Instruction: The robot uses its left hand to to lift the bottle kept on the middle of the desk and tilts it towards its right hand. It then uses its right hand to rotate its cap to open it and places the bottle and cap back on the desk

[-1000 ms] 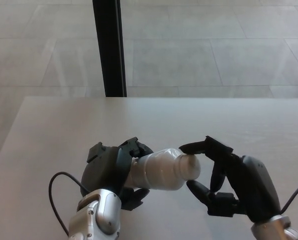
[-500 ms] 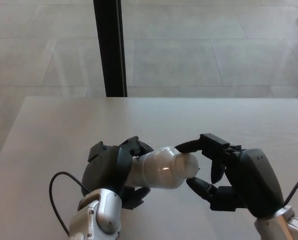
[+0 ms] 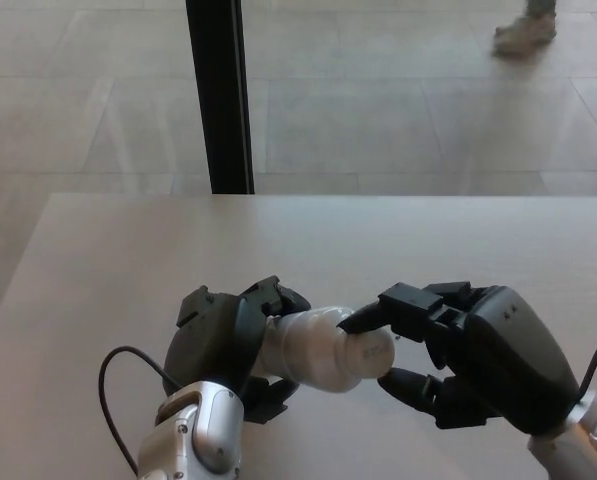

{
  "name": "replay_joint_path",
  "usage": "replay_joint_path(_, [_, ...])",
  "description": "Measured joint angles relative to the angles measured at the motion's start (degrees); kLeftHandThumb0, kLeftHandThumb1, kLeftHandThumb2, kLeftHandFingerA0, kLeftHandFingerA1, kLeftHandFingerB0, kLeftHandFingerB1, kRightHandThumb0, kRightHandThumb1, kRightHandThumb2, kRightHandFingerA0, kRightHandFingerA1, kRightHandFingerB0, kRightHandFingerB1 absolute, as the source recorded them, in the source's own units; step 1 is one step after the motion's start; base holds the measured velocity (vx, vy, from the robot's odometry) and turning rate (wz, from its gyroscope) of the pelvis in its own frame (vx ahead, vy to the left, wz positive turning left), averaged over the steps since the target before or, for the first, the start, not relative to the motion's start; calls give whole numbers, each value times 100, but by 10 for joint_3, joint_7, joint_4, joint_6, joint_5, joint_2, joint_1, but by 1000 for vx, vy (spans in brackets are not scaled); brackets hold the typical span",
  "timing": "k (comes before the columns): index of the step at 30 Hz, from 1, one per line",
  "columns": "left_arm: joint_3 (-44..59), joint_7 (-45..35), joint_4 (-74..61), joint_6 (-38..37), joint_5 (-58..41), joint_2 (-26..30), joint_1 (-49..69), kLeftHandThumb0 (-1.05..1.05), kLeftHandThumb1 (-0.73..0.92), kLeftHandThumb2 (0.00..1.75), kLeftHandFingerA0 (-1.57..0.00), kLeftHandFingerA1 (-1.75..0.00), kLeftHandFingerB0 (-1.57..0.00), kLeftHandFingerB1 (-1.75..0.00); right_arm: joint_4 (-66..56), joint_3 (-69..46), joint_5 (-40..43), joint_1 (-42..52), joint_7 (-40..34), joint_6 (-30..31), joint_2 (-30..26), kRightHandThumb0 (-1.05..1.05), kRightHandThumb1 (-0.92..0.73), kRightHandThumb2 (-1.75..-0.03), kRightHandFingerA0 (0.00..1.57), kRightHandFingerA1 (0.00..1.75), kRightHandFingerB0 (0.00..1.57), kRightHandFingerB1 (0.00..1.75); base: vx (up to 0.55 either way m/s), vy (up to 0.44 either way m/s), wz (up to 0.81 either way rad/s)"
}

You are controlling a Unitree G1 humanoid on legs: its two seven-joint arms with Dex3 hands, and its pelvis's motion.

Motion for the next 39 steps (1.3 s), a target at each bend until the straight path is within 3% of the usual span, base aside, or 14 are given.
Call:
replay_joint_path(9, [-2,-1,1,0,8,0,1,1,74,71,-82,-151,-77,-96,15,2,-14,-20,-1,-40,-30,-34,-60,-74,92,175,81,97,0,0,0])
replay_joint_path(13, [-1,-1,1,0,10,-1,1,2,70,76,-76,-122,-66,-74,18,3,-24,-34,-1,-55,-41,-32,-59,-76,92,175,82,98,0,0,0])
replay_joint_path(14, [-1,-1,1,0,10,-1,1,2,69,80,-74,-145,-70,-86,19,3,-27,-38,-1,-59,-43,-34,-61,-75,90,175,81,104,0,0,0])
replay_joint_path(15, [-1,-1,1,0,10,-1,1,2,69,77,-75,-139,-71,-85,20,4,-31,-42,-1,-63,-44,-41,-48,-98,118,133,81,96,0,0,0])
replay_joint_path(16, [0,-1,1,0,11,-1,1,-3,70,68,-74,-109,-65,-69,22,5,-35,-47,-2,-66,-45,-45,-43,-93,120,136,81,94,0,0,0])
replay_joint_path(17, [0,0,1,0,11,-1,1,-3,70,68,-74,-109,-65,-69,23,7,-42,-54,-3,-70,-46,-45,-43,-93,120,136,81,94,0,0,0])
replay_joint_path(18, [0,0,1,0,12,0,1,-3,71,65,-72,-96,-61,-67,23,10,-48,-62,-5,-75,-48,-38,-55,-69,90,175,83,97,0,0,0])
replay_joint_path(20, [0,0,1,1,13,0,0,-3,69,60,-70,-80,-61,-64,23,16,-62,-74,-12,-83,-53,-33,-49,-73,96,174,86,98,0,0,0])
replay_joint_path(21, [0,0,1,1,13,0,0,0,67,57,-73,-85,-60,-64,23,17,-64,-76,-13,-84,-53,-34,-49,-80,90,173,84,99,0,0,0])
replay_joint_path(22, [-2,-2,2,1,13,2,1,2,67,57,-73,-89,-61,-65,22,23,-79,-86,-19,-92,-57,-33,-42,-103,118,130,86,98,0,0,0])
replay_joint_path(23, [-2,-3,2,1,13,3,2,3,66,62,-74,-93,-63,-68,21,27,-87,-91,-24,-96,-59,-29,-48,-92,92,169,84,104,0,0,0])
replay_joint_path(33, [-1,-3,3,1,14,3,4,-1,69,68,-69,-88,-59,-65,13,49,-164,-146,-79,-134,-93,-34,-55,-81,89,164,81,108,0,0,0])
replay_joint_path(35, [-1,-3,4,1,14,3,3,-2,70,68,-75,-133,-73,-85,13,51,-178,-157,-94,-143,-103,-32,-52,-76,88,172,82,110,0,0,0])
replay_joint_path(39, [2,-4,4,1,14,4,3,-3,72,69,-78,-128,-70,-77,16,51,-204,-167,-124,-159,-130,-31,-54,-77,86,160,80,105,0,0,0])
